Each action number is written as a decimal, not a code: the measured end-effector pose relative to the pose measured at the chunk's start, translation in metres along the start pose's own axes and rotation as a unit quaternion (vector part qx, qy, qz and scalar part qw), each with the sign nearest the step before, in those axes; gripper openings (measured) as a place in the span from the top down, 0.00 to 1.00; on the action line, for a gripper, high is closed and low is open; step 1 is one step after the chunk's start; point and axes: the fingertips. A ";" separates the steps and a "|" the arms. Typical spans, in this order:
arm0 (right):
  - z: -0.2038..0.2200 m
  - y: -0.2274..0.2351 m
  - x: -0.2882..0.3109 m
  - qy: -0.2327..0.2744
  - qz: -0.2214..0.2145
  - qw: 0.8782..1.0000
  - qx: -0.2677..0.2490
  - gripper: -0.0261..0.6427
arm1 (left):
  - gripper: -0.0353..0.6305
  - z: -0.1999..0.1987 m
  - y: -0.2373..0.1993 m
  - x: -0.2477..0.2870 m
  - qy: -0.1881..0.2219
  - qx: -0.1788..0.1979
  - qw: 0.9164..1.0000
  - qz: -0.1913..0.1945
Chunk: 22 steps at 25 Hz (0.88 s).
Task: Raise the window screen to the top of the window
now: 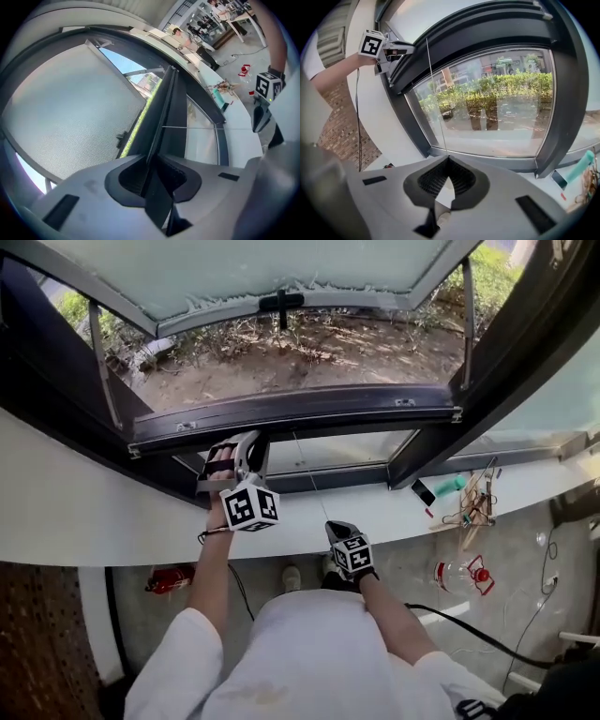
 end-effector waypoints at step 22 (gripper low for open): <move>-0.048 -0.026 0.003 0.069 -0.032 0.996 -0.042 0.96 | 0.84 -0.005 -0.047 -0.041 0.050 -0.261 0.959 -0.097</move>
Point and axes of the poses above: the fingertips, and each gripper's own axes: x forward along the fingers, y to its right, z out of its underside, and after that the axes turned 14 degrees about x, right-handed
